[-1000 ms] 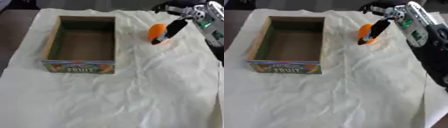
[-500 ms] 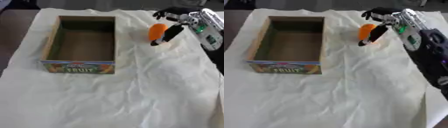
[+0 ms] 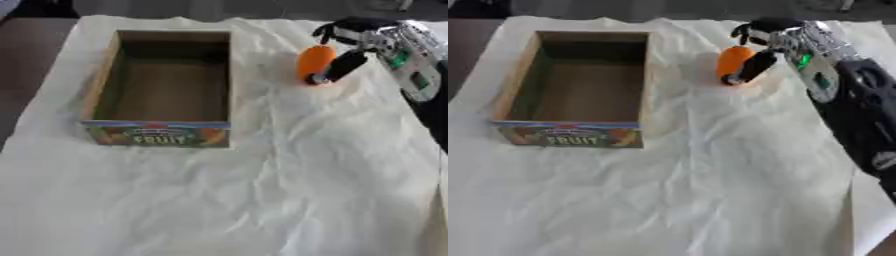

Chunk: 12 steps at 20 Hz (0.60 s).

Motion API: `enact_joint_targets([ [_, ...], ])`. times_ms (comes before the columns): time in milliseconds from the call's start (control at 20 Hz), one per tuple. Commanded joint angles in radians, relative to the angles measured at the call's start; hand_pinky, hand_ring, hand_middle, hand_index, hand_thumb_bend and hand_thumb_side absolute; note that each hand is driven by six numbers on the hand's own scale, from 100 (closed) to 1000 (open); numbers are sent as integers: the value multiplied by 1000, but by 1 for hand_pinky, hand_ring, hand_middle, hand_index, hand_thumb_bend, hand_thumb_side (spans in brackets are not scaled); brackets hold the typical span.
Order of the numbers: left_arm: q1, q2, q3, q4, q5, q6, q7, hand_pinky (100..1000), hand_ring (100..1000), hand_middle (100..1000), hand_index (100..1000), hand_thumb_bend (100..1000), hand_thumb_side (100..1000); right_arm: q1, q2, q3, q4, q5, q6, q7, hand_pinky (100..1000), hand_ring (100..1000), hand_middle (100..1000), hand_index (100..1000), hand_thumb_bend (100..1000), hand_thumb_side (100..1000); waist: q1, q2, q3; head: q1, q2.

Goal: Pick up objects on the table and place them in the box.

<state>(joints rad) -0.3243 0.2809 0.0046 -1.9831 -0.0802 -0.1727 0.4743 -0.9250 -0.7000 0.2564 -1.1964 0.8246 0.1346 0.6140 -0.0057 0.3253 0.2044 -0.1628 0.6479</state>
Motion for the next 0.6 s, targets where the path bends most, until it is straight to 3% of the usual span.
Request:
enact_joint_targets([
  [50,-8,12,3,-17,4,0,-2,328,668,815,773,100,710,-26,-20,-13,-6,11,-3,6,879,918,782,906,225,344,0,-18,-1,-1,-8],
  [150,-8,12,3,-17,4,0,-2,328,668,815,773,100,710,-26,-19,-12,-5,18,-2,2,875,913,774,886,180,324,0,-18,-1,-1,-8],
  [300,-8,12,3,-17,4,0,-3,328,668,815,773,100,710,-26,-18,-12,-3,21,-3,-1,875,913,774,886,180,324,0,-18,-1,-2,-9],
  [350,-8,11,3,-17,5,0,-3,328,669,815,771,100,711,-26,-18,-11,-3,28,-1,-7,845,876,693,754,100,219,-1,-18,0,-2,-10],
  [600,-9,10,3,-17,6,0,-2,328,668,816,771,100,710,-19,-16,-2,1,57,6,-38,815,845,643,655,100,148,-3,-18,3,-2,-9],
])
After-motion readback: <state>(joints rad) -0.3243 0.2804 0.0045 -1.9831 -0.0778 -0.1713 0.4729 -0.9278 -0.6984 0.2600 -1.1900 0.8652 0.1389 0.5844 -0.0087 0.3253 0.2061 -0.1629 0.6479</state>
